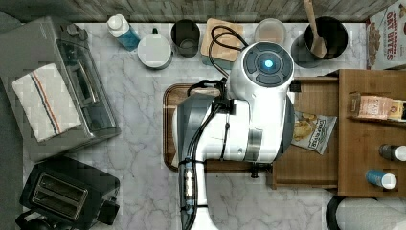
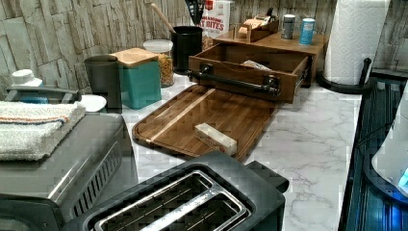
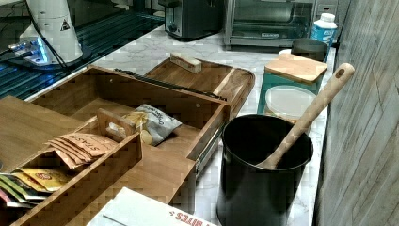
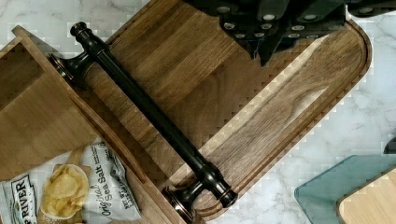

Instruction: Close the drawer.

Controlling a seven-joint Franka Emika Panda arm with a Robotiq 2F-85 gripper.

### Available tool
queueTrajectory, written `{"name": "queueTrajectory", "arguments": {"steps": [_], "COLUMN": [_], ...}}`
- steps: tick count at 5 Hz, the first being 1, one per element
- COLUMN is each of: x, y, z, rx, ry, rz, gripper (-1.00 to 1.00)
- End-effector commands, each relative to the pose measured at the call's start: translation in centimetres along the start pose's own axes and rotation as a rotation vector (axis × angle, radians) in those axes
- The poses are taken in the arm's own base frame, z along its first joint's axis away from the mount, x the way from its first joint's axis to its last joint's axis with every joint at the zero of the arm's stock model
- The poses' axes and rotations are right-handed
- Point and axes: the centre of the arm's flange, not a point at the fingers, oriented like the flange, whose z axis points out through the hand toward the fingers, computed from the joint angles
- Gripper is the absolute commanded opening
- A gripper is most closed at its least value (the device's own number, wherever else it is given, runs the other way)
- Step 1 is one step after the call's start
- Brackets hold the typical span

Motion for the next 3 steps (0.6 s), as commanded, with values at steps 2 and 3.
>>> {"name": "queueTrajectory", "arguments": {"steps": [2,3], "x": [-0.9,-1.8], "y": [0.2,1.0], "z": [1.6,4.2], "rx": [-0.015,-0.017], "ry": [0.034,0.05], "rz": [-0.196,-0.389], "gripper": [-1.0,-1.0]}}
